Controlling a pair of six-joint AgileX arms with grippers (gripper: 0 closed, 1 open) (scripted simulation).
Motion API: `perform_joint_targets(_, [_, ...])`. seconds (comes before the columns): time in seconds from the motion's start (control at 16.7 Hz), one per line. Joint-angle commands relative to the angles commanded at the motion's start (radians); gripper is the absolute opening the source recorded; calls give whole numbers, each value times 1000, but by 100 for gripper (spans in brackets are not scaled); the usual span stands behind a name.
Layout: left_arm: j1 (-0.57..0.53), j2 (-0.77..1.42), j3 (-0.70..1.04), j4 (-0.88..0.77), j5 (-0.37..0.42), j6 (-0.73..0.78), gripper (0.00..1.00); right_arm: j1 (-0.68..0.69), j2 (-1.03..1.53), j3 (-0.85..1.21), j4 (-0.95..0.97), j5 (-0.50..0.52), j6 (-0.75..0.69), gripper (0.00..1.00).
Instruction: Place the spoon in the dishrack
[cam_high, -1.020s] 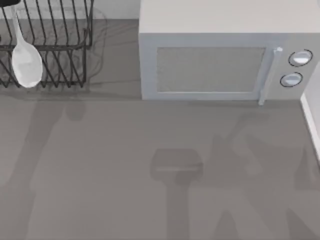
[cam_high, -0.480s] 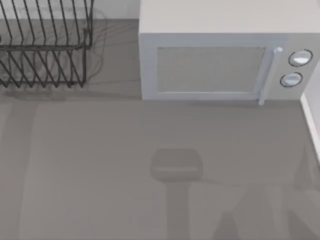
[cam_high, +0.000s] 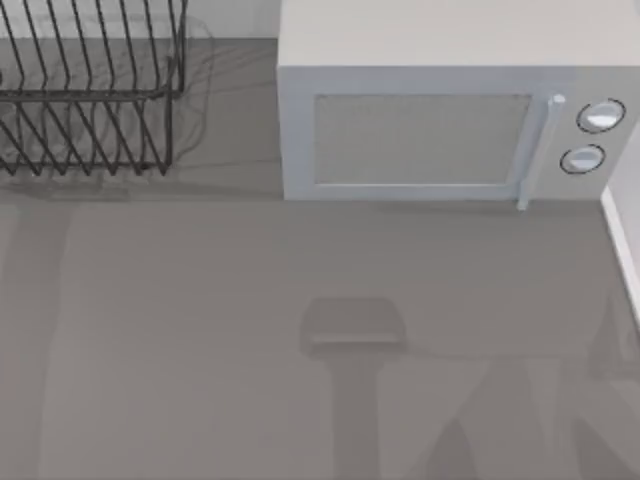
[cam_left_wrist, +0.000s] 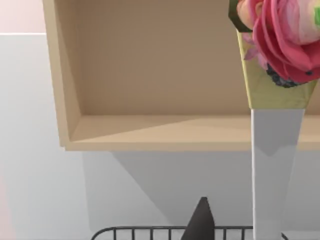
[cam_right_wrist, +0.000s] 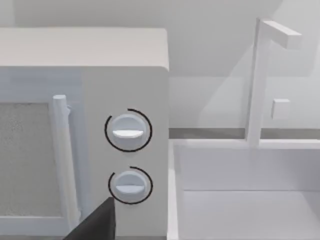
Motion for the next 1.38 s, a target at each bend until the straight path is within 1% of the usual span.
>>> perform_joint_targets(0.12, [-8,73,-4,74,-5,0,0,0,0,0,0,0,0,100])
perform_joint_targets(0.24, [-19,181,-16,189,-15,0,0,0,0,0,0,0,0,100])
perform_joint_targets(0.66, [-72,629,-119,767,-66,7,0,0,0,0,0,0,0,100])
perform_joint_targets(0.84, [-93,761,-165,941,-86,5,0,0,0,0,0,0,0,100])
perform_joint_targets(1.02, [-105,824,-192,1019,-97,3,0,0,0,0,0,0,0,100])
perform_joint_targets(1.32, [-106,828,-194,1024,-98,3,0,0,0,0,0,0,0,100])
perform_joint_targets(1.38, [-106,828,-194,1024,-98,3,8,0,0,0,0,0,0,100])
